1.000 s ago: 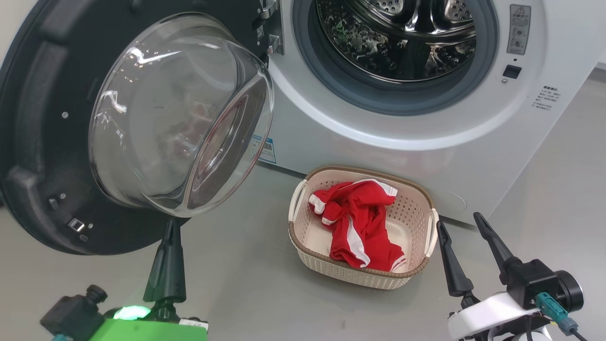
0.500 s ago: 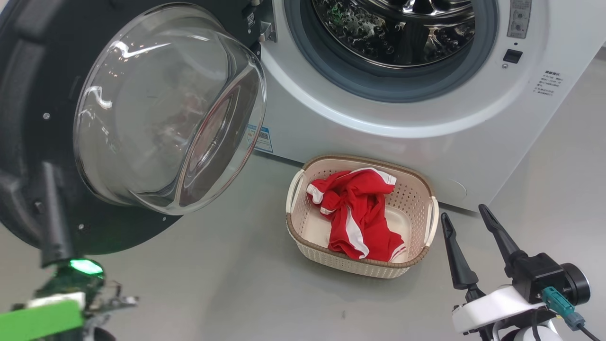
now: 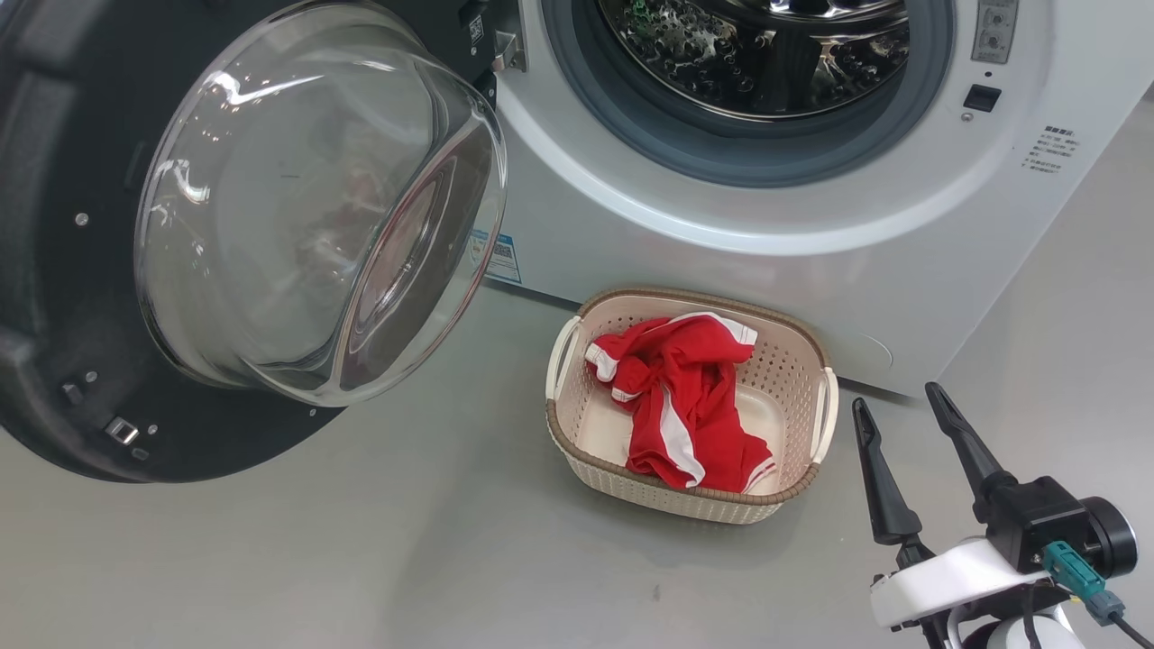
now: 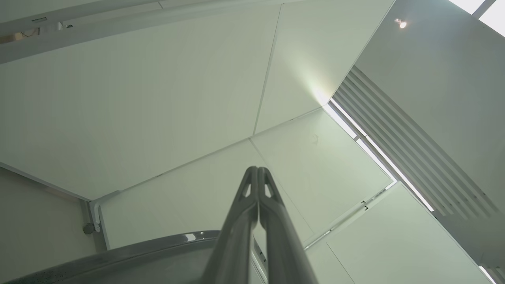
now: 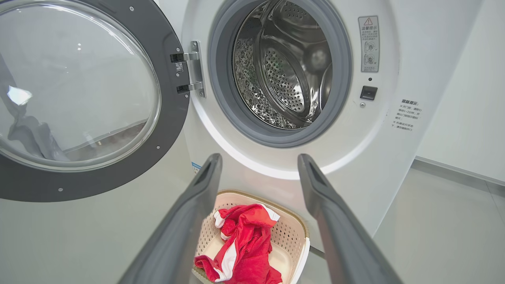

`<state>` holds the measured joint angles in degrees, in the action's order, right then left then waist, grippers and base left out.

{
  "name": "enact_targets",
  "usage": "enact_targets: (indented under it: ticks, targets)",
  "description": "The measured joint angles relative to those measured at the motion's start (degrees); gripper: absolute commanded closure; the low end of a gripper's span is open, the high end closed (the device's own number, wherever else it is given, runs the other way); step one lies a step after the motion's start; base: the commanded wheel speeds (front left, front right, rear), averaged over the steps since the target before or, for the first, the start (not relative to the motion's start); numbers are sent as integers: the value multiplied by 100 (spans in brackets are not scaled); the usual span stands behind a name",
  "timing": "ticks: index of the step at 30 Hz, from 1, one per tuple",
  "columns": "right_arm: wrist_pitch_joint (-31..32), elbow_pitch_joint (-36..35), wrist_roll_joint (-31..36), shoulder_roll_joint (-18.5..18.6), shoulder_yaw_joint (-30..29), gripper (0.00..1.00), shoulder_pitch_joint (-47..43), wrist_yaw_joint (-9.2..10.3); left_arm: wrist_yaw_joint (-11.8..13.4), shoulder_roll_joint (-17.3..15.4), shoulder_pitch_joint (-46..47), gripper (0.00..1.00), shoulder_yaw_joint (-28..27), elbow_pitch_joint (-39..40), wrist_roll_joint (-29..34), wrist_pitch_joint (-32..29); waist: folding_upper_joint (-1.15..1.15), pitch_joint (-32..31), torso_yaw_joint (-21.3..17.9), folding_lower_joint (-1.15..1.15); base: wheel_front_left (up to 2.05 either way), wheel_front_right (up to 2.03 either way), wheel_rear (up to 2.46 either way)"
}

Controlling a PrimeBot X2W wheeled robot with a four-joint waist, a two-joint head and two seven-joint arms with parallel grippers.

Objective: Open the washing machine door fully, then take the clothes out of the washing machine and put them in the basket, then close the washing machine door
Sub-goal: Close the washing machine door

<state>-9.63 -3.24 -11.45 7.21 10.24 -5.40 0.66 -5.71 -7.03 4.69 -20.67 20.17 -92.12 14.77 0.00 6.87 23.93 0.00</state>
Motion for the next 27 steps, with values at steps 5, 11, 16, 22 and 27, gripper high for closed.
enact_targets:
  ticks: [5,11,16,22,27]
  targets:
    - [11,-5,0,8,8,0,11,-1,330,-398,159,100,-428,-779,-483,-142,0,12,-17,0,0,0,0]
    - [49,-8,-1,25,18,0,14,-4,812,-1039,254,100,-438,-1603,-634,-664,0,17,-47,0,0,0,0]
    - [67,-12,-1,29,51,0,14,-10,1115,-1352,344,100,-151,-2086,-667,-1136,0,29,-74,0,0,0,0]
    - [101,-37,-2,34,93,0,19,-57,1123,-1670,400,100,175,-2383,-675,-1667,0,64,-123,0,0,0,0]
    - [109,-55,-4,38,85,0,21,-57,1123,-1772,477,100,457,-2521,-748,-2115,0,101,-149,0,0,0,0]
